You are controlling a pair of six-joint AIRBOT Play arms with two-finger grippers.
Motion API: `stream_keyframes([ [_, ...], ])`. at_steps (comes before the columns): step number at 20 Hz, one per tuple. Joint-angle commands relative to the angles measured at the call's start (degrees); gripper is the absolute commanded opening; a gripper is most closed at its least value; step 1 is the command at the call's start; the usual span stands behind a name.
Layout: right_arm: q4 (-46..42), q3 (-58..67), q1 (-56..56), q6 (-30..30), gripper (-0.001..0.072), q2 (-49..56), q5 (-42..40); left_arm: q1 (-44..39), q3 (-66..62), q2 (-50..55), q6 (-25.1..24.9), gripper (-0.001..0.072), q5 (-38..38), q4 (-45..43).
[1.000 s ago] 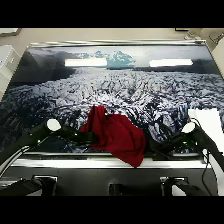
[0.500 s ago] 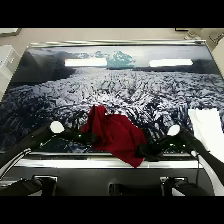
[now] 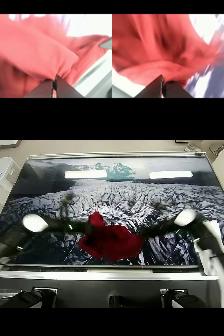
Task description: Fold the clothes and pants, and hang the long-sleeved shirts on hangers.
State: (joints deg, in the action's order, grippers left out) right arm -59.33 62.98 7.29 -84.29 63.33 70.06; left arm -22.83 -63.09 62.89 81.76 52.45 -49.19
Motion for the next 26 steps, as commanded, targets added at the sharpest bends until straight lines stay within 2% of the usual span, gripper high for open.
stream_keyframes([
  [1, -5.88, 29.09, -5.35, 1.01, 0.0035, -5.29, -1.29, 2.03, -24.87, -2.60, -0.42, 0.0018, -0.94, -1.49],
  [3, -5.79, 42.18, -5.29, 1.86, 0.0036, -8.39, -3.28, 0.48, -40.00, -2.62, -0.39, 0.0019, -1.88, -0.50],
  [6, -3.21, 49.94, -5.29, 1.77, 0.0036, -13.75, -5.18, -5.51, -52.46, -2.91, -1.27, 0.0019, -4.24, -0.55],
  [11, -5.22, 50.10, -5.31, -0.46, 0.0036, -20.20, -5.81, -9.99, -53.57, -5.44, -2.54, 0.0019, -10.69, -1.81],
  [14, -10.69, 49.94, -5.31, -2.19, 0.0036, -20.22, -3.21, -9.99, -53.53, -5.09, -2.49, 0.0018, -14.58, -10.75],
  [16, -14.80, 49.90, -5.31, -8.85, 0.0036, -17.46, 5.01, -9.99, -52.46, -3.23, -1.42, 0.0019, -14.49, -19.04],
  [18, -15.32, 49.00, -5.31, -9.97, 0.0036, -11.89, 17.97, -9.90, -48.50, -0.28, 2.73, 0.0019, -13.90, -26.32],
  [20, -16.15, 45.48, -5.29, -9.35, 0.0036, -4.59, 25.42, -9.01, -42.84, 4.61, 6.27, 0.0019, -11.13, -28.09],
  [21, -16.31, 42.93, -5.29, -7.65, 0.0036, -1.16, 25.38, -8.57, -39.65, 7.54, 6.86, 0.0019, -9.33, -28.09],
  [23, -16.39, 36.22, -5.31, -3.76, 0.0037, 6.32, 19.45, -7.45, -32.17, 14.78, 9.05, 0.0020, -7.37, -27.98],
  [26, -13.79, 29.07, -5.31, -5.88, 0.0038, 19.26, 6.08, -6.75, -27.12, 26.29, 21.29, 0.0020, -7.23, -26.86],
])
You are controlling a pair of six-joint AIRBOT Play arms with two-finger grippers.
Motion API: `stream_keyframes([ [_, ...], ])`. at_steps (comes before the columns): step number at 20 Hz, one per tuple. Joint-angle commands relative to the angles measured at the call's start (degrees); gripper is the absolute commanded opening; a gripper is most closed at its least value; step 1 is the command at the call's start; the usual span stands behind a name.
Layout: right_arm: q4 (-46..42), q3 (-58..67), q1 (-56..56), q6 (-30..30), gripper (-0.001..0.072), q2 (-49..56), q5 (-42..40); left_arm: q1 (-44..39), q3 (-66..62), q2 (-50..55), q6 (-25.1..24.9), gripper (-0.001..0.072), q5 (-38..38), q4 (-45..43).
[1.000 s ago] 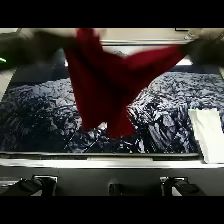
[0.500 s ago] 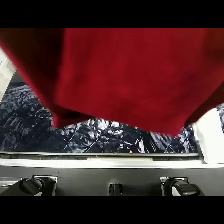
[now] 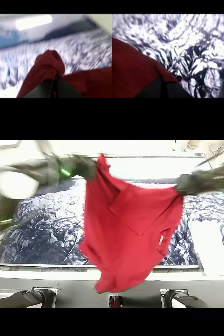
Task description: Fold the clothes and pants, and hang the long-sleeved shirts on hangers.
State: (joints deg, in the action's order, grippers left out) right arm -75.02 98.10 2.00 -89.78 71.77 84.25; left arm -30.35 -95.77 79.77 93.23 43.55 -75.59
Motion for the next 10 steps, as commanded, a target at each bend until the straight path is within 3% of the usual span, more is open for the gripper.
stream_keyframes([
  [1, 4.44, -6.08, 0.00, -2.60, 0.0038, 14.86, -9.92, 0.72, 5.55, 13.05, 11.93, 0.0020, 2.10, 1.68],
  [4, 15.26, -6.08, 0.04, -6.99, 0.0037, 23.50, -12.26, 0.94, 5.55, 19.71, 12.46, 0.0026, 2.10, 15.04],
  [5, 17.94, -6.08, 0.04, -7.08, 0.0037, 24.83, -12.44, 1.38, 5.55, 20.68, 12.44, 0.0089, 2.14, 19.26],
  [6, 18.95, -6.05, 0.02, -7.15, 0.0039, 25.33, -13.07, 2.16, 5.55, 20.83, 12.41, 0.0270, 2.14, 22.21],
  [7, 18.78, -5.86, -0.46, -7.10, 0.0121, 25.05, -13.20, 3.67, 5.20, 20.46, 12.28, 0.0582, 3.23, 24.02],
  [8, 18.78, -5.33, -1.79, -6.95, 0.0428, 24.11, -12.09, 5.97, 3.91, 20.02, 11.89, 0.0708, 6.99, 24.15],
  [9, 18.21, -4.87, -3.93, -4.94, 0.0675, 22.82, -9.57, 9.57, 1.68, 19.58, 8.13, 0.0710, 14.10, 24.13],
  [10, 15.93, -4.68, -7.17, -3.19, 0.0687, 21.22, -5.20, 13.44, -0.48, 19.23, 3.54, 0.0710, 22.03, 23.87],
])
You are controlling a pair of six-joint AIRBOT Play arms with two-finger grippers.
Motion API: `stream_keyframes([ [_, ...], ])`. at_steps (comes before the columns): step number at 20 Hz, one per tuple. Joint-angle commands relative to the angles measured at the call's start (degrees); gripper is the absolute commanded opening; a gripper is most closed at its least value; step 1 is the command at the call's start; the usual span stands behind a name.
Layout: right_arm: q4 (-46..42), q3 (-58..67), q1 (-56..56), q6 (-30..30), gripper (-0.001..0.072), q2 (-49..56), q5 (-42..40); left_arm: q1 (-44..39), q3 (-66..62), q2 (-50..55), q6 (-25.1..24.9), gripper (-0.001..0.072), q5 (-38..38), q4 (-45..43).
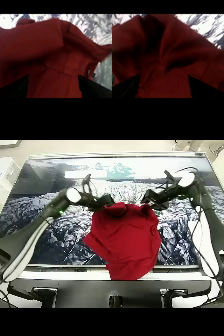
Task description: Fold the clothes and pants, and hang the long-sleeved shirts on hangers.
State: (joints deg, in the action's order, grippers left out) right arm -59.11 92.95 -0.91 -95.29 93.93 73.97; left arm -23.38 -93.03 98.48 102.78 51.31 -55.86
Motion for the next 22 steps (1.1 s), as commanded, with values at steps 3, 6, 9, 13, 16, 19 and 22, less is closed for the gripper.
stream_keyframes([
  [3, -10.62, -1.01, -14.91, 2.62, 0.0667, -3.93, 21.53, 17.99, -3.89, -1.68, -8.50, 0.0710, 34.60, -3.82],
  [6, -11.76, -16.63, -19.67, 4.96, 0.0670, -11.10, 22.05, 23.12, 5.75, -5.38, -9.16, 0.0709, 37.18, -10.84],
  [9, -9.99, -38.49, -19.54, 8.87, 0.0698, -19.28, 14.82, 22.64, 21.05, -8.09, -12.70, 0.0709, 28.76, -6.95],
  [13, -5.79, -53.57, -19.54, 12.90, 0.0698, -21.38, 12.22, 19.52, 33.55, -7.67, -19.08, 0.0708, 16.83, 5.27],
  [16, -4.13, -56.13, -19.54, 13.94, 0.0698, -21.38, 12.35, 17.49, 35.50, -7.06, -21.86, 0.0708, 13.94, 8.52],
  [19, -3.80, -56.24, -19.50, 13.90, 0.0695, -21.38, 10.67, 15.65, 35.50, -6.05, -21.86, 0.0708, 12.41, 10.75],
  [22, 0.13, -58.66, -19.47, 13.97, 0.0694, -21.38, 6.93, 13.64, 35.47, -5.73, -21.81, 0.0303, 10.69, 12.20],
])
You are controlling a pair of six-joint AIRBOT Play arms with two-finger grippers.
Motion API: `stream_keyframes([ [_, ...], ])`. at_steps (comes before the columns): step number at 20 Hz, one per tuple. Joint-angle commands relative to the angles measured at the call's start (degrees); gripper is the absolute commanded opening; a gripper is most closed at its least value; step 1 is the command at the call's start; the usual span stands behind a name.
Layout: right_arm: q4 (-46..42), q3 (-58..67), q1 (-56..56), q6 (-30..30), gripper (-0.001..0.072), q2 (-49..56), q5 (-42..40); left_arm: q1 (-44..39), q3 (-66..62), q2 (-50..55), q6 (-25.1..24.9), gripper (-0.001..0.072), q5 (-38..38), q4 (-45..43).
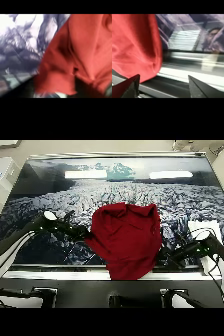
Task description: Fold the clothes and pants, and hang the long-sleeved shirts on hangers.
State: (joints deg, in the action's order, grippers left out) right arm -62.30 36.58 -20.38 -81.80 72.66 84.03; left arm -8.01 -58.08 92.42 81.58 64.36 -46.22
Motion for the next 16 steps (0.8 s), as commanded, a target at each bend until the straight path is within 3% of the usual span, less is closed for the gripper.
stream_keyframes([
  [1, 5.01, -3.58, 0.00, 0.83, 0.0694, -0.11, -4.31, -1.86, 0.44, 0.33, -0.68, 0.0092, -2.29, 3.23],
  [2, 6.54, -4.83, 0.00, 1.42, 0.0694, -0.11, -5.38, -1.84, 0.37, 0.04, -0.70, 0.0020, -2.27, 3.37],
  [6, 10.51, -7.96, 5.99, 2.78, 0.0683, -0.11, -10.80, -1.84, 0.28, -2.27, -0.87, 0.0019, -2.36, 3.32],
  [7, 10.67, -7.96, 10.10, 2.23, 0.0612, -0.11, -13.18, -1.84, 0.28, -2.97, -0.85, 0.0019, -2.34, 3.32],
  [9, 10.67, -6.64, 16.39, -0.13, 0.0061, -0.11, -15.80, -1.84, 0.28, -4.85, -0.90, 0.0019, -2.34, 3.30],
  [13, 4.68, 9.18, 17.99, 0.98, 0.0034, -3.54, -10.95, -0.92, -4.76, -12.31, -4.07, 0.0017, -2.51, 3.04],
  [16, -5.38, 32.87, 16.61, 0.61, 0.0035, -10.84, -12.63, 1.09, -18.01, -20.83, -4.92, 0.0017, -4.24, 2.97],
])
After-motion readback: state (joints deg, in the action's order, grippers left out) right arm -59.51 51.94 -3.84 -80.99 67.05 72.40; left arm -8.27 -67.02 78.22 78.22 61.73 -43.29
